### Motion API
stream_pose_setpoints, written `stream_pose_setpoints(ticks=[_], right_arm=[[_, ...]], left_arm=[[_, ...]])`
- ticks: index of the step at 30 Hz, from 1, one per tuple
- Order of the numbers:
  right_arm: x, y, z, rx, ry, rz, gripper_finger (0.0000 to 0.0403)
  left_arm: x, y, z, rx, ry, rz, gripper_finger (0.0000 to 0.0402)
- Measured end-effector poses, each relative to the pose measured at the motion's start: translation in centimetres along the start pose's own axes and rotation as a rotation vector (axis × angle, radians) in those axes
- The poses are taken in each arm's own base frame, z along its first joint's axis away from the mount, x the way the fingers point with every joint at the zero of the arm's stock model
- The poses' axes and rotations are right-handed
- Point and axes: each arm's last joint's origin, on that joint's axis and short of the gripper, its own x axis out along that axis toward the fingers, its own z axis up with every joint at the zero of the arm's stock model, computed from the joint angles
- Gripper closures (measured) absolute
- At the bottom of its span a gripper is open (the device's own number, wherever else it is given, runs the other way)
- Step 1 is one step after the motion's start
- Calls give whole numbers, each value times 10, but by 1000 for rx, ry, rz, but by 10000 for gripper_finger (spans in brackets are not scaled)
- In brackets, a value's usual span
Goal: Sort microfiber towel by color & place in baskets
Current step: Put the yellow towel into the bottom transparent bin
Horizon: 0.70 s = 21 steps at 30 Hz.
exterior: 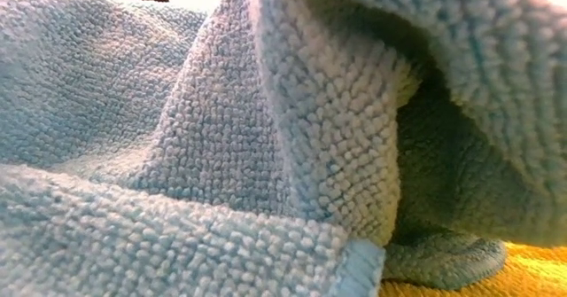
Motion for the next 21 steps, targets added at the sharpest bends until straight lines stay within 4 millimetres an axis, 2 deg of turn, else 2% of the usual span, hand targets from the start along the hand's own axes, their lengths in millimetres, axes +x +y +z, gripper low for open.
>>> stream_pose_setpoints(ticks=[4,8,13,21], right_arm=[[20,12,10,-65,-33,52,402],[56,25,9,-161,31,52,402],[113,42,-4,-296,196,65,402],[192,53,-32,-435,419,116,403]], left_arm=[[0,0,0,1,0,0,243],[0,0,0,1,0,-1,243],[0,0,0,34,3,-2,243],[0,0,0,36,4,-1,243]])
